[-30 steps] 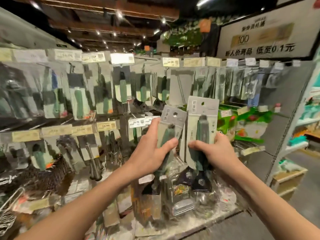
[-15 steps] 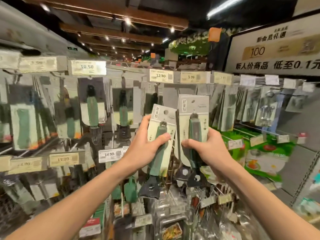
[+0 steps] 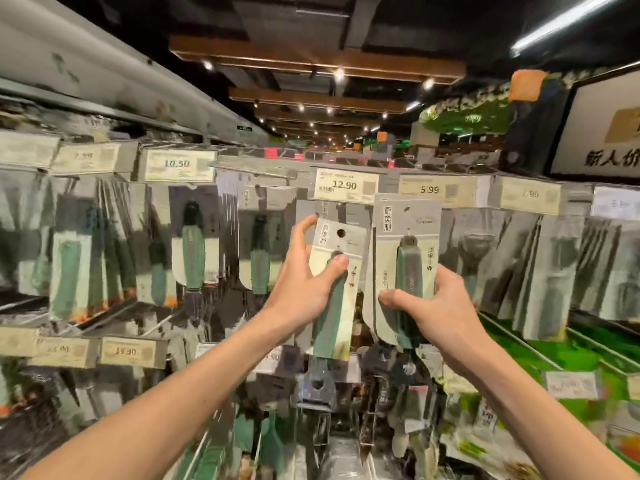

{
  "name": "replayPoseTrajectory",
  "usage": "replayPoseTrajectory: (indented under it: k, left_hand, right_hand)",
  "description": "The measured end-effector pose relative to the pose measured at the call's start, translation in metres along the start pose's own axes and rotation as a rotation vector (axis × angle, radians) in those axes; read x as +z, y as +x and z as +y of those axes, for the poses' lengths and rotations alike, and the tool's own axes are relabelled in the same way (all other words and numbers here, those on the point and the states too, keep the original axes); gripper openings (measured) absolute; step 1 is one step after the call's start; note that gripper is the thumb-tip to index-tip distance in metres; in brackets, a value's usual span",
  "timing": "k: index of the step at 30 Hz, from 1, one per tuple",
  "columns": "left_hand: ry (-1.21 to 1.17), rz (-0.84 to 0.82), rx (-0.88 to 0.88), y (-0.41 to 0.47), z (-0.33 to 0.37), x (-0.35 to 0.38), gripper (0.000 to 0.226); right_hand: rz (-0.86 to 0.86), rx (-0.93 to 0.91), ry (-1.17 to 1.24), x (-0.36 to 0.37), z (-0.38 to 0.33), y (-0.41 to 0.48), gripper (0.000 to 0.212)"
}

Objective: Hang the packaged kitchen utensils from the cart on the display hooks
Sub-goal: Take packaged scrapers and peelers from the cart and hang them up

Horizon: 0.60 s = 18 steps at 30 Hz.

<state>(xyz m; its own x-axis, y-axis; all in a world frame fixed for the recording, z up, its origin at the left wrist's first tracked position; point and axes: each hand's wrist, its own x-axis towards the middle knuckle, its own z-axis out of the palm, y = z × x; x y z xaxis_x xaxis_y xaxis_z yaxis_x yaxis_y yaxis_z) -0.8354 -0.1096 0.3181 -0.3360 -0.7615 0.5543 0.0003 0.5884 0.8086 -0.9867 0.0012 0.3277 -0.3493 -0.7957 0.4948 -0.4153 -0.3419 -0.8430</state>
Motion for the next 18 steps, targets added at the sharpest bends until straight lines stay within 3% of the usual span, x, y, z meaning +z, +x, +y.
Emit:
replayPoseTrajectory:
  k: [11, 18]
  left_hand:
    - [0.163, 0.087, 0.215, 0.027, 0.022, 0.001, 0.071]
    - [0.216, 0.054, 0.261, 0.043, 0.014, 0.005, 0.093]
  right_hand:
    - [-0.092, 0.0, 0.064, -0.016, 0.016, 0.019, 0.028]
    - [-0.091, -0.015, 0.084, -0.01, 0.017, 0.025, 0.029]
